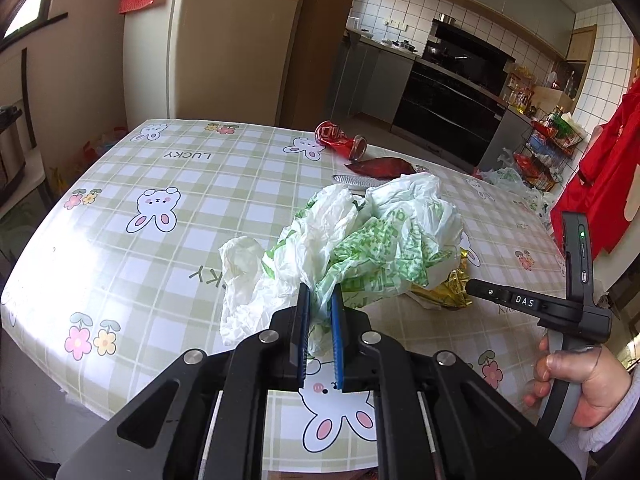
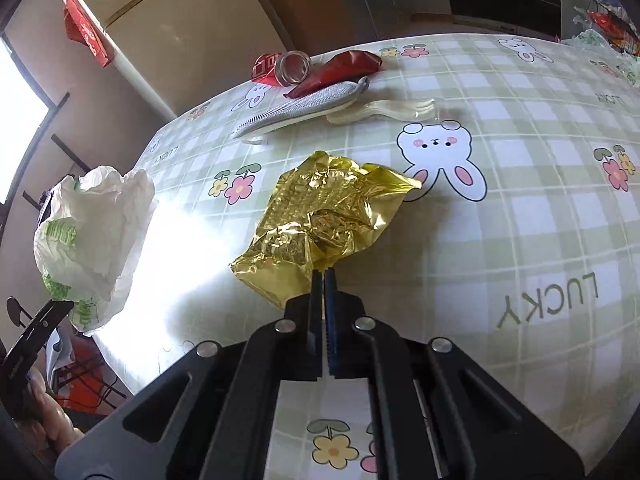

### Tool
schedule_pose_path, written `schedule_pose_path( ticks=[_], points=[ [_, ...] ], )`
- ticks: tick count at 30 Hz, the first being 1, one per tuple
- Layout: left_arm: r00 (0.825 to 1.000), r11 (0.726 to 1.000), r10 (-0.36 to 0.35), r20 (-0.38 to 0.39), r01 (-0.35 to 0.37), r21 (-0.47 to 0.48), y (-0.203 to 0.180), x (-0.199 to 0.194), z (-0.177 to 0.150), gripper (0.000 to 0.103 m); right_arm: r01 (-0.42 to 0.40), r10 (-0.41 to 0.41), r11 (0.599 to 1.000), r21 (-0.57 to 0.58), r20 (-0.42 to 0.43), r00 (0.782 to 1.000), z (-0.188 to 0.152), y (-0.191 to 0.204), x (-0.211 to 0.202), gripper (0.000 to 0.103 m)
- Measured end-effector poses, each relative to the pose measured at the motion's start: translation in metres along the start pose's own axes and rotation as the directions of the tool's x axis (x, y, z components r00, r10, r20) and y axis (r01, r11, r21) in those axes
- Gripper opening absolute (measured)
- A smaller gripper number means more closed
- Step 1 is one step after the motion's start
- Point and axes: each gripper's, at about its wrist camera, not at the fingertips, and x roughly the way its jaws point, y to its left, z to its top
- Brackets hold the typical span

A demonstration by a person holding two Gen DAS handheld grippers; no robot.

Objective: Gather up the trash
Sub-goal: 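Grasp the gold foil packet with the right gripper while the left gripper holds the bag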

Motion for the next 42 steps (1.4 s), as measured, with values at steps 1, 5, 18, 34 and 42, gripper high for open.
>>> schedule_pose_path(
  ticks=[1,5,18,34,42],
  points=[
    [1.0,1.0,0.0,0.002,0.0,-0.003,-0.001,-0.003,-0.002,0.01,-0.003,0.003,1.0,0.0,0.002,1.0,-0.001,-0.002,-0.002,0.005],
    [1.0,1.0,-0.001,0.001,0.001,-0.027,-0.004,-0.011,-0.01,0.01,-0.021,0.021,1.0,-0.009,0.016,1.0,-0.007,-0.003,-0.016,0.005],
    [1.0,0.999,-0.031,0.005,0.031,-0.031,-0.014,-0.04,-0.029,0.01,-0.008,0.033,0.982,-0.187,0.135,0.99,-0.024,0.023,-0.084,0.004],
    [0.999,0.999,-0.029,0.025,0.03,-0.041,-0.007,-0.061,-0.041,0.01,-0.021,0.031,0.981,0.195,-0.047,0.998,-0.032,-0.023,-0.008,0.063],
    [0.999,0.997,-0.036,0.017,0.037,-0.069,0.004,-0.049,-0.041,0.01,0.099,-0.092,0.961,0.258,-0.037,0.995,-0.007,-0.016,0.023,0.072]
  ],
)
